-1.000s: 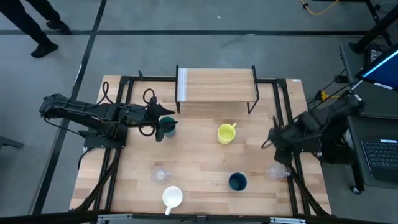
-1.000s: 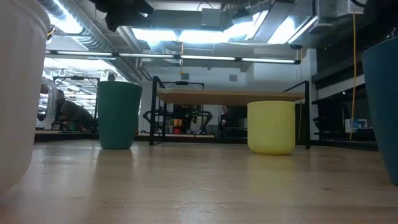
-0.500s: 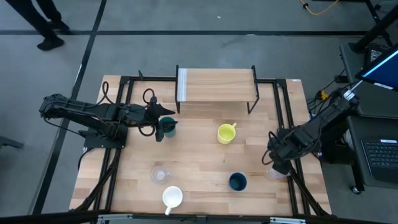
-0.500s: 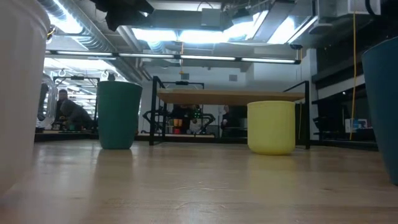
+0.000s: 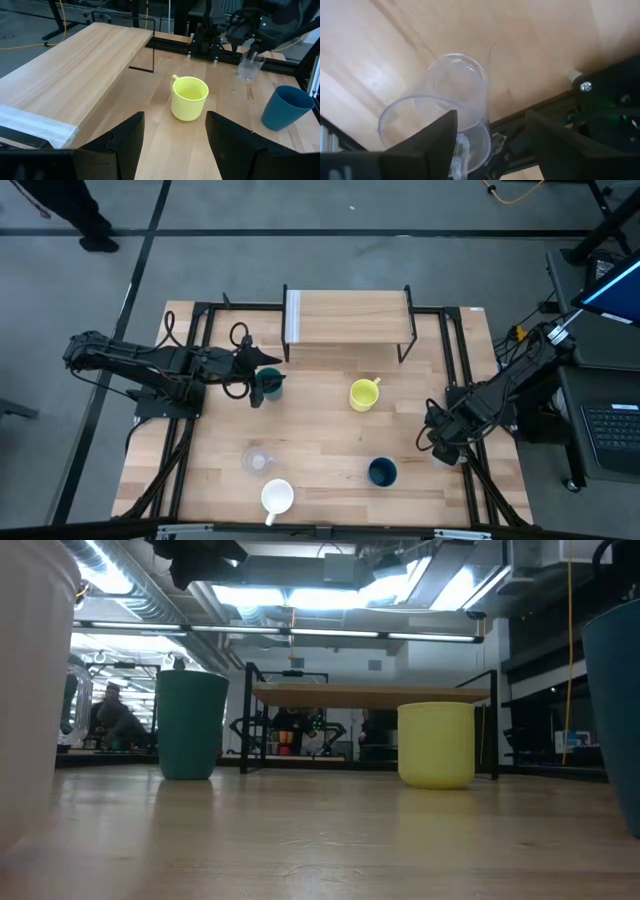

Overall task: Stack small to large cups/mugs on shelf
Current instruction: Put the right transparent mug on the shelf

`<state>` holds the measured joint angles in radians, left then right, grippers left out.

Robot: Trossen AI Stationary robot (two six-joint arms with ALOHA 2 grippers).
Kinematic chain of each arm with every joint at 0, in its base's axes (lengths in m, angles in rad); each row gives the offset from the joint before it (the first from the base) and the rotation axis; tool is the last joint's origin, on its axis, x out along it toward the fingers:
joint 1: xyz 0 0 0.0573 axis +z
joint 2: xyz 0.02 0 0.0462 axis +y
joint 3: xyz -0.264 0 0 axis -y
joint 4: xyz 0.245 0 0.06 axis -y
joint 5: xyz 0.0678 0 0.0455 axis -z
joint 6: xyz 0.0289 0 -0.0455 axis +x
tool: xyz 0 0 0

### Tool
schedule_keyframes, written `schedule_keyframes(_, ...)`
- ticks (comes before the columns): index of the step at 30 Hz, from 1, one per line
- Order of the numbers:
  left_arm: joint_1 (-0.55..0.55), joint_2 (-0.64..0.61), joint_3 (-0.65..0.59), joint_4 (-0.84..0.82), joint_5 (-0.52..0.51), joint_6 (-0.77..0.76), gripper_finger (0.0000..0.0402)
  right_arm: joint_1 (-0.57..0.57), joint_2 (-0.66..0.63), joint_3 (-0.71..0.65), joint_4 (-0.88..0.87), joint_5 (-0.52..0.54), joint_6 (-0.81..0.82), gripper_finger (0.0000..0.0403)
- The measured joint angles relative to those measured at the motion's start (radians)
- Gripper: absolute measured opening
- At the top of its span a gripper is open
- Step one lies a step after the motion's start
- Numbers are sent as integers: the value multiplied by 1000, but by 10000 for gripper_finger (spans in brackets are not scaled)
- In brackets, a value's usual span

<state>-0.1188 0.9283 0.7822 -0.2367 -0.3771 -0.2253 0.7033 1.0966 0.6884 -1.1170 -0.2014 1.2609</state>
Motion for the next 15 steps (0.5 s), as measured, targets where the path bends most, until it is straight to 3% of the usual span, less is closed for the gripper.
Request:
schedule_keyframes(10,0,0,0,3,0,0,206,0,109,0,1,-1,42,235)
schedule_keyframes(15,0,0,0,4,0,0,206,-1,135,0,4,-10,63,208)
